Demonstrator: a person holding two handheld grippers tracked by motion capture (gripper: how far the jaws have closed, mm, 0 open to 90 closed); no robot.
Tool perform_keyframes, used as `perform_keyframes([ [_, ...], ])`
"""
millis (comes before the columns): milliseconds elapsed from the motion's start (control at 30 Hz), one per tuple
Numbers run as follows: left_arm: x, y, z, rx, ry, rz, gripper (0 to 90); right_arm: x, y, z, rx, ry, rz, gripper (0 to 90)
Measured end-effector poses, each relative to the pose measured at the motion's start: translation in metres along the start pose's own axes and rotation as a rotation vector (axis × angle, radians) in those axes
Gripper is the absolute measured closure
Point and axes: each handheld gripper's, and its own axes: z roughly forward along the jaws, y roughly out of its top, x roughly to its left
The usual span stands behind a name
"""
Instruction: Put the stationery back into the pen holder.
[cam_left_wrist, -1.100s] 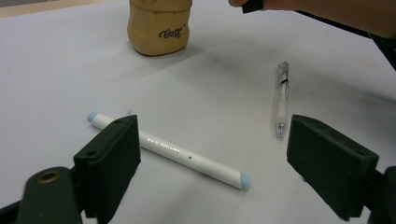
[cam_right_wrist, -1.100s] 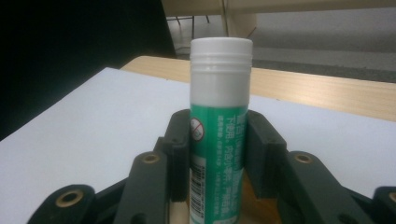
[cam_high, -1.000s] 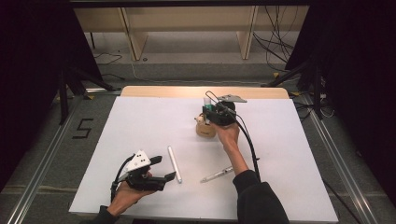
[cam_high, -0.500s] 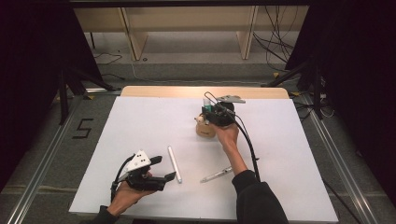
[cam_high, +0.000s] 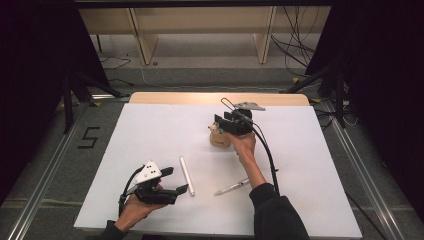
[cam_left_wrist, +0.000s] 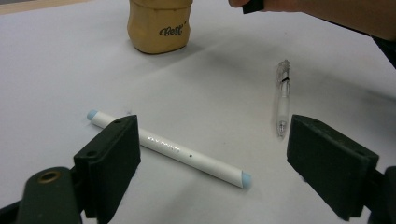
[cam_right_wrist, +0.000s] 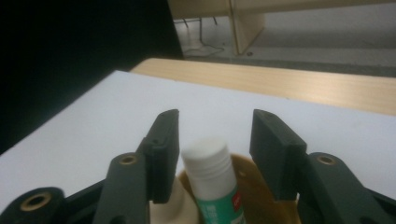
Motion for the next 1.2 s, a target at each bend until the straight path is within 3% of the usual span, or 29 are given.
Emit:
perform_keyframes([
  [233, -0.001, 0.0, 0.001, 0.002, 0.0, -0.003, 16.7, 0.001, 0.01, -0.015, -0.044, 0.024, -0.007, 45.3],
  [600, 0.001, -0.001, 0.002, 0.019, 0.016, -0.008, 16.6, -0.002, 0.014, -0.038, 0.002, -0.02, -0.04, 36.5],
  [867, 0.008, 0.001, -0.003, 0.002, 0.058, -0.035, 16.3, 0.014, 0.007, -0.061, 0.031, -0.022, -0.083, 32.4],
  [967, 0.013, 0.001, -0.005, -0.014, 0.074, -0.069, 16.3, 0.022, 0.003, -0.068, 0.042, -0.024, -0.102, 31.1],
  [1200, 0.02, 0.001, -0.01, -0.039, 0.102, -0.086, 16.2, 0.043, -0.007, -0.077, 0.068, -0.01, -0.154, 29.3],
])
